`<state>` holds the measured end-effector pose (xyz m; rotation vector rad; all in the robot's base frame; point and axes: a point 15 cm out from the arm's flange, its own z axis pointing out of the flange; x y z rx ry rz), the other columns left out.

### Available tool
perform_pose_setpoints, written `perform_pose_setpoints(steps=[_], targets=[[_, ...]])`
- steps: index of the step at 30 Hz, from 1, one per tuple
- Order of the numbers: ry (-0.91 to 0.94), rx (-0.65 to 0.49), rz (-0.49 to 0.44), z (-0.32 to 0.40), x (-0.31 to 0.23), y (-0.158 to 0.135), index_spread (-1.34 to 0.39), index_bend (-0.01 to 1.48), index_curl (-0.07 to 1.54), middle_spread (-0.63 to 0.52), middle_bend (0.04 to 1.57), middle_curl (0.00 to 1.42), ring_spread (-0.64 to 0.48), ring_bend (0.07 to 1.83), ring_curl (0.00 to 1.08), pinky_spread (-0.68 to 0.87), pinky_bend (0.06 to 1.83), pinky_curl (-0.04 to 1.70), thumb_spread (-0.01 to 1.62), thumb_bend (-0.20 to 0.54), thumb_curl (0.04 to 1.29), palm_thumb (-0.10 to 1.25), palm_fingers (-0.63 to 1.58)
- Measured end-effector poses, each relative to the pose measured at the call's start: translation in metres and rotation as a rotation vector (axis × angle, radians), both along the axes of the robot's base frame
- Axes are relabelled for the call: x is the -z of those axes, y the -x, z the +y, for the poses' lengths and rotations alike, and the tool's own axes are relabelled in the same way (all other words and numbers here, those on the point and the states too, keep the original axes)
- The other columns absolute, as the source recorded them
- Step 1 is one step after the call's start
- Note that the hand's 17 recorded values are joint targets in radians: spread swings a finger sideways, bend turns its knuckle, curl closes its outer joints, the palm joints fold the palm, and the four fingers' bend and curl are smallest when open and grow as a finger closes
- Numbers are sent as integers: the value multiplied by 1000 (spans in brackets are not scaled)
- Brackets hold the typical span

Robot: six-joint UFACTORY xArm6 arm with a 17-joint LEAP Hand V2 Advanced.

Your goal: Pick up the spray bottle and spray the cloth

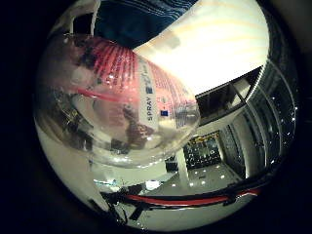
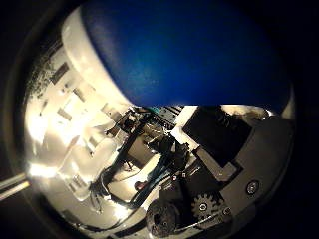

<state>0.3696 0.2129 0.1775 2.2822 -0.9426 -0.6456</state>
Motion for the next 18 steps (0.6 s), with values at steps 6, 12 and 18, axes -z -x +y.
perform_pose_setpoints(steps=[6,12,18], targets=[[-51,1,-36,10,-22,0,-238,1133,887,-97,1429,712,-238,1327,906,-150,1019,1544,892,-14,826,1069,1110],[-202,53,-90,36,-51,-5,-240,1129,892,-97,1429,712,-238,1327,905,-149,1019,1543,891,-14,823,1070,1110],[-397,114,-142,66,-81,-16,-242,1126,897,-97,1429,711,-237,1327,905,-149,1019,1543,890,-14,820,1070,1110]])
